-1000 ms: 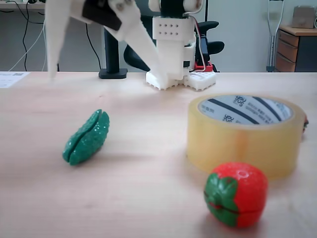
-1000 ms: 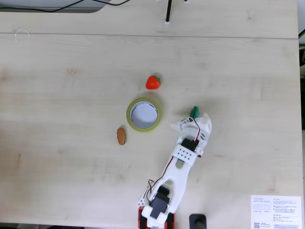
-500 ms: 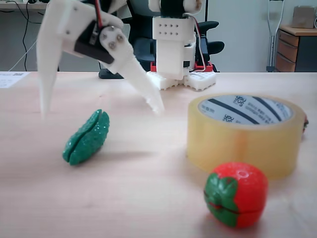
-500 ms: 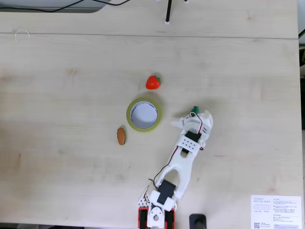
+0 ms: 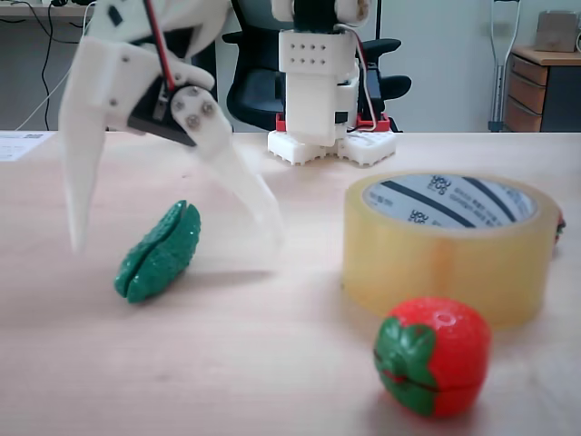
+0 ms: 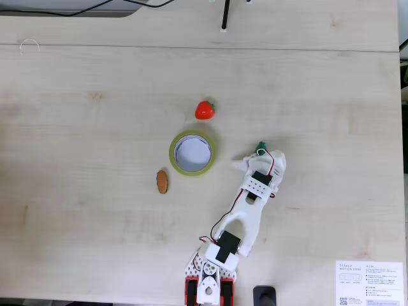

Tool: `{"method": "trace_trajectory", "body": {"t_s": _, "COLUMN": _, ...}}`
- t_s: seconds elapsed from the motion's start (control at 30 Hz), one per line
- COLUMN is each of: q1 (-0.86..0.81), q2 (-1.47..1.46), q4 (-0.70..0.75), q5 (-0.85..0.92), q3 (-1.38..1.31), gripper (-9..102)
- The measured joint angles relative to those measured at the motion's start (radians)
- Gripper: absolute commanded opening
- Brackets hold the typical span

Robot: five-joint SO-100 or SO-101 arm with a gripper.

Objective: Grasp a cucumber and put it in the hole.

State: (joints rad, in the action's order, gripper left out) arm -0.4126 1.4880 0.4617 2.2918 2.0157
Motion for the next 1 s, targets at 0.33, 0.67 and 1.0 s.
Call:
{"method": "trace_trajectory", "body": {"t_s": 0.33, "q1": 0.002, "q2": -0.035, "q4": 0.000, "q5": -0.009, "q3": -0.017, "gripper": 26}}
{"method": "trace_trajectory", "body": {"t_s": 0.67, "q1": 0.002, "q2": -0.031, "q4": 0.000, "q5": -0.009, "q3": 0.008, "gripper": 12}}
{"method": "trace_trajectory", "body": {"t_s": 1.0, "q1": 0.002, "q2": -0.008, "q4": -0.002, "q5": -0.008, "q3": 0.066, "gripper": 4}}
